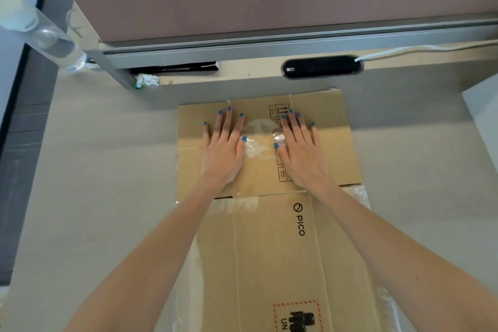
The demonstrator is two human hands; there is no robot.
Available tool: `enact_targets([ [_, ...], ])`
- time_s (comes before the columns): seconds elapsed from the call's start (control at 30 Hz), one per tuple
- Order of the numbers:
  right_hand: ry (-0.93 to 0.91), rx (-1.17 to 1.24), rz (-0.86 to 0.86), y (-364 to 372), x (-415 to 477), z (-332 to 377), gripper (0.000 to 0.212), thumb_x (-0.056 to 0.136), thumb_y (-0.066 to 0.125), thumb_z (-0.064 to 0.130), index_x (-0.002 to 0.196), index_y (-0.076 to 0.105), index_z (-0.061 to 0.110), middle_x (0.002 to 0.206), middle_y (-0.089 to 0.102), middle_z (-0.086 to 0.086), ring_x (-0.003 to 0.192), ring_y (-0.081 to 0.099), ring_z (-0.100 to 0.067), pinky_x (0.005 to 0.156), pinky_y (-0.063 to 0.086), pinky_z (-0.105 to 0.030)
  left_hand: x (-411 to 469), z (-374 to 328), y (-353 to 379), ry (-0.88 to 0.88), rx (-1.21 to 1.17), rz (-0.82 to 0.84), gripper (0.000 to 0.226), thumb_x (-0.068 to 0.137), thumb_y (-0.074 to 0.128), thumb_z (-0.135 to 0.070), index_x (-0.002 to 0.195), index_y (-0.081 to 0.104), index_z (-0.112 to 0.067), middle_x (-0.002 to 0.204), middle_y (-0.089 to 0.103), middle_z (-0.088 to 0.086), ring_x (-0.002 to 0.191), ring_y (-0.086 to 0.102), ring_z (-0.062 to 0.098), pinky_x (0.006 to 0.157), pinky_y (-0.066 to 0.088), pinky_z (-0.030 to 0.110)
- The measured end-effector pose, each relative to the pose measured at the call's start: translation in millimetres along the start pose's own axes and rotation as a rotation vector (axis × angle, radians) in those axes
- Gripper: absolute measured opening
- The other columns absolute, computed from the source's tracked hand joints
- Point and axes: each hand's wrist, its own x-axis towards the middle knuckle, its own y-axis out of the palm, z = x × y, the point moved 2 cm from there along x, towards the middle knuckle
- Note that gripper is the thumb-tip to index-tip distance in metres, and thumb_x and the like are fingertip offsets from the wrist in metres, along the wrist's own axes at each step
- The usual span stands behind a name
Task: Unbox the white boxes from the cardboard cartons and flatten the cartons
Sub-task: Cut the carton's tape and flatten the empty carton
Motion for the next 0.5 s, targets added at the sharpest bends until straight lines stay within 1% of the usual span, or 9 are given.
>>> enact_targets([
  [0.27,0.012,0.023,-0.062,0.2,5.8,-2.2,0.061,0.1,0.017,0.045,0.154,0.016,0.016,0.162,0.009,-0.003,0.149,0.005,-0.017,0.121,0.01,-0.044,7.6,-3.5,0.3,-0.014,0.028,-0.068,0.055,0.103,0.025,-0.035,0.157,0.02,-0.027,0.166,0.012,0.003,0.153,0.006,0.021,0.123,0.008,0.051],
  [0.43,0.018,0.019,-0.046,-1.7,7.4,-1.3,0.063,0.098,0.015,0.046,0.154,0.014,0.017,0.162,0.009,-0.003,0.149,0.005,-0.018,0.121,0.009,-0.044,9.9,-5.3,-2.3,-0.015,0.036,-0.013,0.057,0.102,0.019,-0.037,0.158,0.017,-0.028,0.166,0.008,0.003,0.153,0.003,0.021,0.123,0.004,0.051],
  [0.5,0.023,0.002,-0.026,-1.0,7.3,-1.8,0.063,0.098,0.013,0.046,0.154,0.012,0.017,0.162,0.007,-0.003,0.149,0.004,-0.018,0.121,0.008,-0.045,14.5,-4.1,-8.1,-0.009,-0.004,0.068,0.056,0.103,0.018,-0.035,0.158,0.011,-0.029,0.167,0.002,0.002,0.153,-0.004,0.02,0.123,-0.001,0.05],
])
